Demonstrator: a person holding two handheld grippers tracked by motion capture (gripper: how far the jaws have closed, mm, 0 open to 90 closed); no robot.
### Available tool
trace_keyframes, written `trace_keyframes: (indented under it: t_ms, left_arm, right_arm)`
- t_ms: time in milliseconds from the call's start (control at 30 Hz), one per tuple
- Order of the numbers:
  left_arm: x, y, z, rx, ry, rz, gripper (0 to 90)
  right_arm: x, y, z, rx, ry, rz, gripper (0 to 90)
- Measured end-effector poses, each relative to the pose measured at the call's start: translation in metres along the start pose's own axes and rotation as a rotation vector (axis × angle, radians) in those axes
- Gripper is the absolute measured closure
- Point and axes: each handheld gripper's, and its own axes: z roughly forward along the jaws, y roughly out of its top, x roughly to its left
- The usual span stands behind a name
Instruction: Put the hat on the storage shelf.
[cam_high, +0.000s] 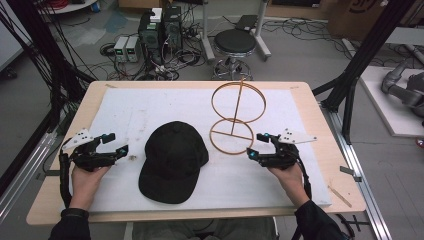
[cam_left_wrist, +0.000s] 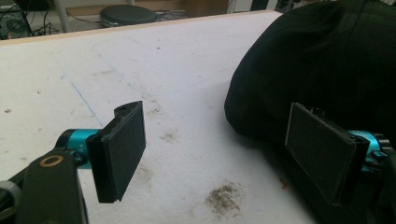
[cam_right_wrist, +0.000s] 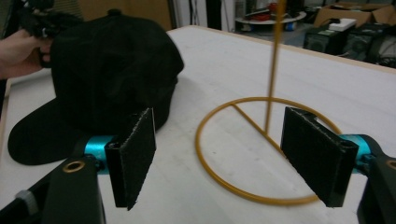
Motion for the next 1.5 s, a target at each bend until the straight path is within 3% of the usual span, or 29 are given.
trace_keyframes:
  t_ms: [67,233,300,400,500,733,833,900,1000,1500]
  left_arm:
    - [-0.001,0.000,0.000,0.003,0.000,0.000,20.2]
    - [-0.001,-0.001,0.000,0.007,-0.004,0.001,20.2]
    - [-0.001,-0.002,0.000,0.006,-0.007,-0.003,20.2]
    - [-0.001,-0.002,0.000,0.011,-0.004,-0.002,20.3]
    - [-0.001,-0.003,0.000,0.005,-0.006,-0.010,20.3]
    - [-0.001,-0.003,0.001,0.010,-0.014,-0.011,20.3]
    - [-0.001,-0.003,0.001,0.010,-0.016,-0.012,20.3]
    - [-0.001,-0.003,0.001,0.011,-0.017,-0.012,20.3]
    - [-0.001,-0.003,0.002,0.013,-0.017,-0.012,20.4]
    - [-0.002,-0.004,0.003,0.020,-0.019,-0.013,20.6]
  right_arm:
    - [0.003,0.001,0.004,0.001,0.012,-0.017,27.2]
    - [0.027,0.008,0.027,0.007,0.076,-0.050,28.0]
    - [0.030,0.009,0.031,0.010,0.079,-0.060,28.1]
    - [0.043,0.013,0.050,0.025,0.123,-0.087,32.9]
    - [0.047,0.014,0.063,0.032,0.134,-0.117,34.1]
    - [0.051,0.020,0.091,0.076,0.185,-0.101,34.7]
    - [0.051,0.021,0.098,0.090,0.188,-0.096,36.3]
    - [0.051,0.021,0.105,0.111,0.164,-0.100,38.9]
    - [0.051,0.022,0.108,0.099,0.151,-0.088,40.7]
    - [0.052,0.026,0.109,0.096,0.133,-0.092,47.2]
